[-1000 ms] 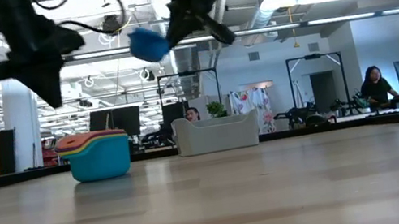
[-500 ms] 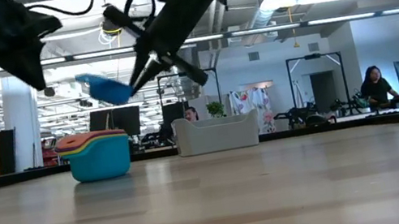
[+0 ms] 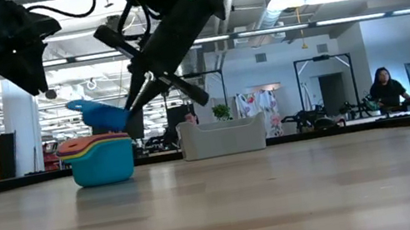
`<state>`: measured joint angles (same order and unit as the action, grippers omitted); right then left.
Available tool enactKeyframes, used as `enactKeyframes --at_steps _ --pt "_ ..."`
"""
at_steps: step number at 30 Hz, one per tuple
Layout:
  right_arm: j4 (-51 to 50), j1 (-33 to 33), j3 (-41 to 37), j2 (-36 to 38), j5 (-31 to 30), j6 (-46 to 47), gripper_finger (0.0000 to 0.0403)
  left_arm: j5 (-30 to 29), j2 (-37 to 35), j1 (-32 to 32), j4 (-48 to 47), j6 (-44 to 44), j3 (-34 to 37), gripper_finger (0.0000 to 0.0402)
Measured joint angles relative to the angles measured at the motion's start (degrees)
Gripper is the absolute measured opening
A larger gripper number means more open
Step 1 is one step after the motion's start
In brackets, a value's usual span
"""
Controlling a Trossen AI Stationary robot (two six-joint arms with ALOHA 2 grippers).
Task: Nest measuring cups in basket
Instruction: Stack the blue measuring cup on the orange measuring cup
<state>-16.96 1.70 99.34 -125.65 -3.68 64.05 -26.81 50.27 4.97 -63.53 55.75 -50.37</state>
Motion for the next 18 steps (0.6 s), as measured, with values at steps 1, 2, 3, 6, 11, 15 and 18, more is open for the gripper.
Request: enactKeyframes --at_steps 1,2,3,6,11,15,18 --pt "-0.2 -0.1 0.0 -0.1 0.3 -0.1 0.0013 0.0 0.0 0.0 0.0 0.0 0.0 0.0097" --pt "-1.1 -0.1 -0.2 -0.2 0.9 -0.4 0.0017 0.0 0.0 0.0 0.0 0.0 0.0 0.0100" --pt "-1.3 -0.2 -0.2 -0.3 1.5 -0.4 0.0022 0.0 -0.1 0.0 0.0 -0.1 0.0 0.0103" --pt "-0.9 -0.4 -0.2 -0.4 1.4 -0.5 0.0047 0.0 0.0 0.0 0.0 -0.2 0.0 0.0110" --pt "-1.0 -0.3 -0.2 -0.4 0.8 -0.4 0.0090 0.0 0.0 0.0 0.0 0.0 0.0 0.0115" --pt "-2.1 -0.3 -0.2 -0.4 0.7 0.5 0.0122 0.9 0.0 0.0 0.0 0.5 0.0 0.0115" --pt "-2.9 -0.3 -0.2 -0.4 0.8 0.9 0.0139 2.6 0.0 -0.3 0.0 0.3 0.0 0.0115"
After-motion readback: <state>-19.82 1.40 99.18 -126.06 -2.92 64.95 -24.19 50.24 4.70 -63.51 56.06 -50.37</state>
